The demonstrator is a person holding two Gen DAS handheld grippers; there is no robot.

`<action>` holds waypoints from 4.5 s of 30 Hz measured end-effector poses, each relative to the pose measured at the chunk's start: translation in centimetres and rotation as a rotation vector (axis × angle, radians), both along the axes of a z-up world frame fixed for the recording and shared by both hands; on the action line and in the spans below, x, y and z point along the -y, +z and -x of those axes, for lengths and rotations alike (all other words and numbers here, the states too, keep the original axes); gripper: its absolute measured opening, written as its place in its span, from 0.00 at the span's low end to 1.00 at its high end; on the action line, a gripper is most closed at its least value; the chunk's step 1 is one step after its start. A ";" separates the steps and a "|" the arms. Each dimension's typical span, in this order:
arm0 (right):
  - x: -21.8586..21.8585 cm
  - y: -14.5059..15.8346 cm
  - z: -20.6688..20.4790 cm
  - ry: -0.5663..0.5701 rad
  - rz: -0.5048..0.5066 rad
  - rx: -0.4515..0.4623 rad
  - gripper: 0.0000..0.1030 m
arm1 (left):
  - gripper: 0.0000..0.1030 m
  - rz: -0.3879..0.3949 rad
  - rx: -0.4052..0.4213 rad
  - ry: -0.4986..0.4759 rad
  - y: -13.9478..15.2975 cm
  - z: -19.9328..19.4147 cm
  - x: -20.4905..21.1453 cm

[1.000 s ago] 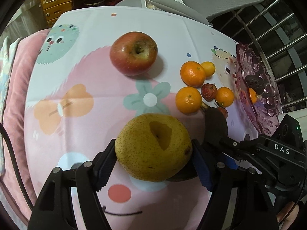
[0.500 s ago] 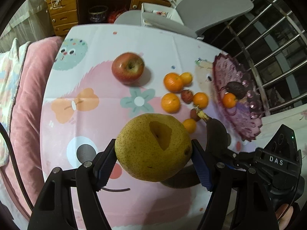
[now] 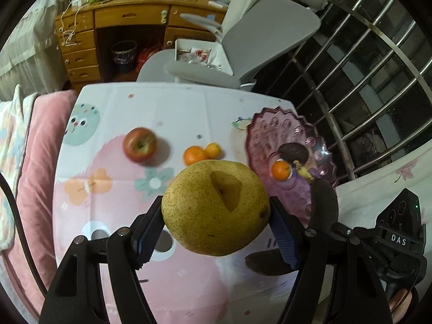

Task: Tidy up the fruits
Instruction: 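Carry the pear with the left tool while the right tool carries the cucumber to the bowl, then open the left tool over the bowl while the right tool releases the cucumber, then move the left tool to the red apple while the right tool approaches a mandarin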

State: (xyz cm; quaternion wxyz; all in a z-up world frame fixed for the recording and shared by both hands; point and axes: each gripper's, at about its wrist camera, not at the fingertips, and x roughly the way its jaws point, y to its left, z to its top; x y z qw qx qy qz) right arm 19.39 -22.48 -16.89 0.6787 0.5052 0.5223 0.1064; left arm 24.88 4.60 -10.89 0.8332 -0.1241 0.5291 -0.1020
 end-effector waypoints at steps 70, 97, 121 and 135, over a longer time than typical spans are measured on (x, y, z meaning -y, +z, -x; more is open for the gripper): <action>6.5 1.9 -1.0 -0.083 0.360 -0.025 0.51 | 0.86 0.025 -0.096 -0.121 -4.9 -1.7 7.2; -10.0 1.8 4.2 -0.034 0.640 0.047 0.51 | 0.87 -0.112 -0.241 -0.160 -5.3 1.5 -10.0; -14.2 -6.2 -1.3 0.255 0.875 0.261 0.52 | 0.93 -0.124 -0.284 -0.082 -13.4 -13.0 -7.9; -15.4 -9.6 -3.4 0.357 0.874 0.244 0.49 | 0.93 -0.117 -0.292 -0.028 -18.4 -16.2 -7.8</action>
